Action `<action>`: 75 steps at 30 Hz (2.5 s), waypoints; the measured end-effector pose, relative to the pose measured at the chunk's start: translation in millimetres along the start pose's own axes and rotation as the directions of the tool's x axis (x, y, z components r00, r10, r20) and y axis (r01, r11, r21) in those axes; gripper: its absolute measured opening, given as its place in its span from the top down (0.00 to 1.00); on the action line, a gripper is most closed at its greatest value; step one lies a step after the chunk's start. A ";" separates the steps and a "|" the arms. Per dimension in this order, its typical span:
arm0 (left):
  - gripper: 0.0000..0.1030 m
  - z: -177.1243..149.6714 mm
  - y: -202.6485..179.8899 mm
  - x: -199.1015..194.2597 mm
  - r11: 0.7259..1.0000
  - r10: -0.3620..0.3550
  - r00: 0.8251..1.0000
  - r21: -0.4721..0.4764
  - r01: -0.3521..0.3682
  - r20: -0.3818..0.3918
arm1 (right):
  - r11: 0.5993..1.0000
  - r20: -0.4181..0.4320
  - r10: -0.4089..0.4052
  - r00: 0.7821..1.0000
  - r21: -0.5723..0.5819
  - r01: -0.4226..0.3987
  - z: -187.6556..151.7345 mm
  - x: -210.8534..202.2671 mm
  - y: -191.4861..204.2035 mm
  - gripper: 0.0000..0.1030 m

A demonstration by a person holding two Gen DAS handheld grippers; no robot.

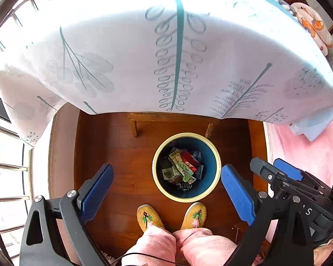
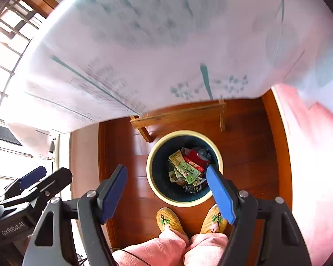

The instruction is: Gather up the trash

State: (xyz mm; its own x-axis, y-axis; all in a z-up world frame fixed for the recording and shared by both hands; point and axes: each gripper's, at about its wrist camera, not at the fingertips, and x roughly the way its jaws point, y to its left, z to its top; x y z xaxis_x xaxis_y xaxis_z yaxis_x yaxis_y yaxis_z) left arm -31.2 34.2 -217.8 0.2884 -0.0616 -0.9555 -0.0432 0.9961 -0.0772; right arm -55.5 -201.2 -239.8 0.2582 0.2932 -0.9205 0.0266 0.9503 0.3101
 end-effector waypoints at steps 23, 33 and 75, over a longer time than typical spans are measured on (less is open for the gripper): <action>0.06 24.1 -30.1 -221.0 0.999 -0.008 0.969 0.045 -0.003 0.247 | 0.991 0.240 -0.016 0.971 -0.129 0.048 22.7 -223.2 62.7 0.25; 0.06 28.1 -38.7 -253.5 0.999 0.009 0.951 0.045 -0.024 0.310 | 0.990 0.305 -0.030 0.952 -0.120 0.070 24.4 -257.3 65.2 0.25; 0.06 42.4 -46.8 -245.7 0.996 0.066 0.952 0.031 -0.079 0.299 | 0.990 0.297 0.012 0.955 -0.139 0.031 36.5 -251.1 63.1 0.25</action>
State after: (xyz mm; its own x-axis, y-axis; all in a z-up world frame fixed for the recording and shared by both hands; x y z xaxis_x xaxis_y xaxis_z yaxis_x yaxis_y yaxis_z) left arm -59.4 5.5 32.7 0.5581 0.0261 -0.8294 -0.0361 0.9993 0.0071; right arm -83.3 -218.6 19.6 0.5333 0.2600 -0.8050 -0.1000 0.9643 0.2451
